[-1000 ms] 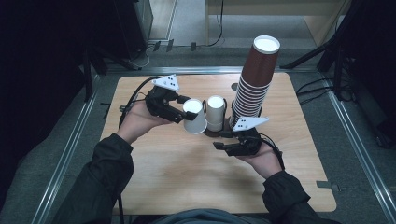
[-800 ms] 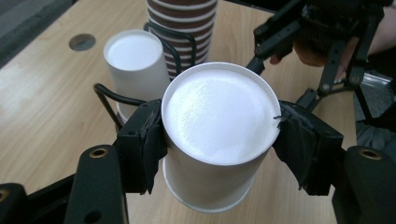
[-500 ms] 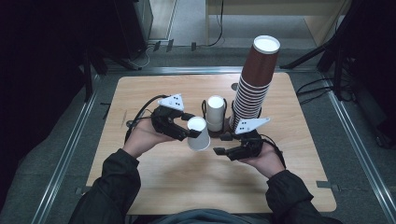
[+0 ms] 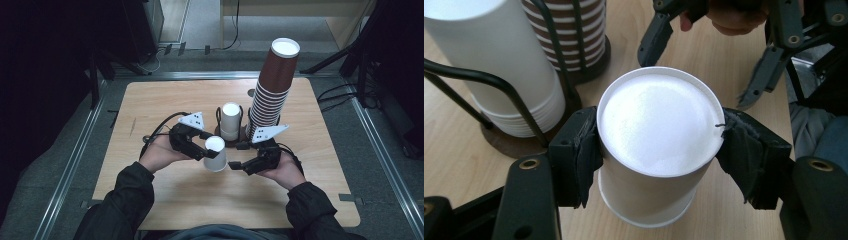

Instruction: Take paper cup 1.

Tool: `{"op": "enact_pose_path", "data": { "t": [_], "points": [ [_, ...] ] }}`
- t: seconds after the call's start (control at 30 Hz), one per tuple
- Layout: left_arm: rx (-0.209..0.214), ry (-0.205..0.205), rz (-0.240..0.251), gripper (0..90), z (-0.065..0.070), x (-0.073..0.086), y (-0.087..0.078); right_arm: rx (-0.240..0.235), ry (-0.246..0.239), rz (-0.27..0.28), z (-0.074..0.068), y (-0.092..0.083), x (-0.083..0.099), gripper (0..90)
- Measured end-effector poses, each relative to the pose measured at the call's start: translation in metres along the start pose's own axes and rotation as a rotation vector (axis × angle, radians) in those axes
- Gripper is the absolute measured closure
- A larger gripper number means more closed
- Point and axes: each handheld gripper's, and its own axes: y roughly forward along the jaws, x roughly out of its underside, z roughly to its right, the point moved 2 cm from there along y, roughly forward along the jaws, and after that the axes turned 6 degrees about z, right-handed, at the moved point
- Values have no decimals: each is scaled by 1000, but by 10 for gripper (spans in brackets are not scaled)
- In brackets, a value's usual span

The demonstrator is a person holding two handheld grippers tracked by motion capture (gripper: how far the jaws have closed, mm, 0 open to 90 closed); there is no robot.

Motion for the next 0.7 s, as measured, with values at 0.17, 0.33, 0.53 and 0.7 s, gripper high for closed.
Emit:
{"op": "enact_pose_path", "data": {
  "t": [0.17,0.33,0.53,0.7],
  "points": [
    [17,16,-11,352,4,0,3,-38,-27,-25,-3,7,2,161],
    [33,32,2,351,10,-2,4,-69,-22,-20,-4,14,0,144],
    [60,40,14,351,14,-5,5,-85,-27,-33,-9,25,-2,144],
    [80,52,18,351,17,-6,6,-87,-25,-40,-10,29,-2,144]
  ]
}}
